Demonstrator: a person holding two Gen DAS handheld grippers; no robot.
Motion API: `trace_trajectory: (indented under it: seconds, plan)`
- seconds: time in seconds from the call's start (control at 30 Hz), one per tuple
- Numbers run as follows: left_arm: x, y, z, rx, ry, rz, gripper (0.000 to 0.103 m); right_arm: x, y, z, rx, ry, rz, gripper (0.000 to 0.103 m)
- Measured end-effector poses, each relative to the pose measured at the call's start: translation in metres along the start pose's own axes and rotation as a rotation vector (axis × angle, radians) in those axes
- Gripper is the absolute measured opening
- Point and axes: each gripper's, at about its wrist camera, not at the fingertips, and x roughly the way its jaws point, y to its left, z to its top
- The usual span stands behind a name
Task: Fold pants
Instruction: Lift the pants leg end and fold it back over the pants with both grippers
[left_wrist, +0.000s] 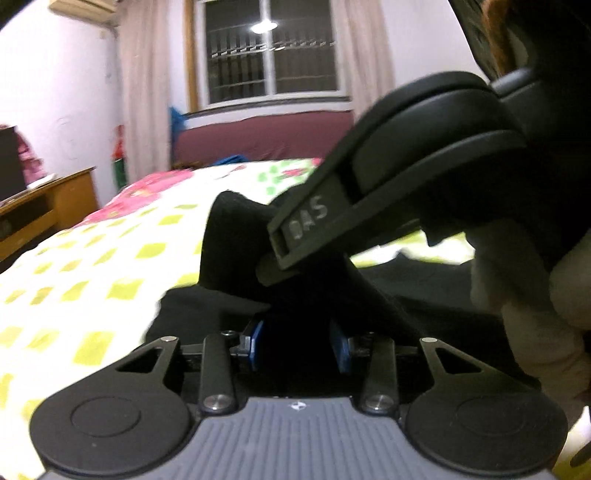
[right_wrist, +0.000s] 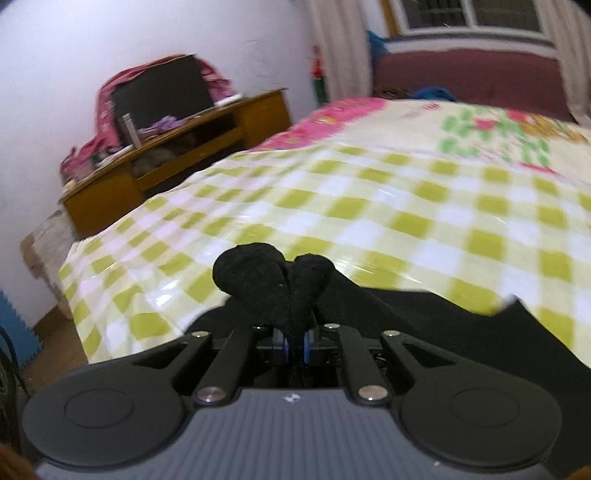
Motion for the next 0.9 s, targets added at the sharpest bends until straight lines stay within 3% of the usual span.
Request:
trace_trajectory:
  seconds: [0.17,0.27,0.37,0.47,0.53,0.6,0.73,0.8,0.9]
  plan:
    - [-0.002,0.025,-0.017,-0.031,0.039,0.073,0.052,0.030,0.034,-0.002,-0.079,-0.014,0.025,0.009]
    - [-0.004,0.028,-0.014,-0.048,0.008,0.084,0.052,0.030,0.044,0.001,-0.090,-0.042,0.038,0.009]
    - [-0.006,0.021,-0.013,-0.050,-0.008,0.083,0.055,0.033,0.052,0.001,-0.174,-0.078,-0.004,0.009]
    - [0.005,0.025,-0.019,-0.059,0.054,0.131,0.055,0.055,0.055,-0.005,-0.201,0.024,-0.007,0.014]
    - [-0.007,0.030,-0.030,-0.043,0.082,0.149,0.057,0.061,0.052,-0.011,-0.161,0.098,0.054,0.018]
    - [-0.022,0.032,-0.039,-0.035,0.100,0.155,0.061,0.052,0.050,-0.015,-0.133,0.099,0.112,0.030]
    - [-0.039,0.022,-0.047,0.036,0.134,0.228,0.061,0.023,0.041,-0.014,-0.104,0.043,0.157,0.036]
    - [-0.046,0.019,-0.044,0.056,0.122,0.261,0.061,0.007,0.028,-0.011,-0.060,0.027,0.145,0.036]
    - [-0.060,0.010,-0.031,0.056,0.049,0.280,0.061,-0.018,0.003,-0.014,-0.030,0.015,0.061,0.038]
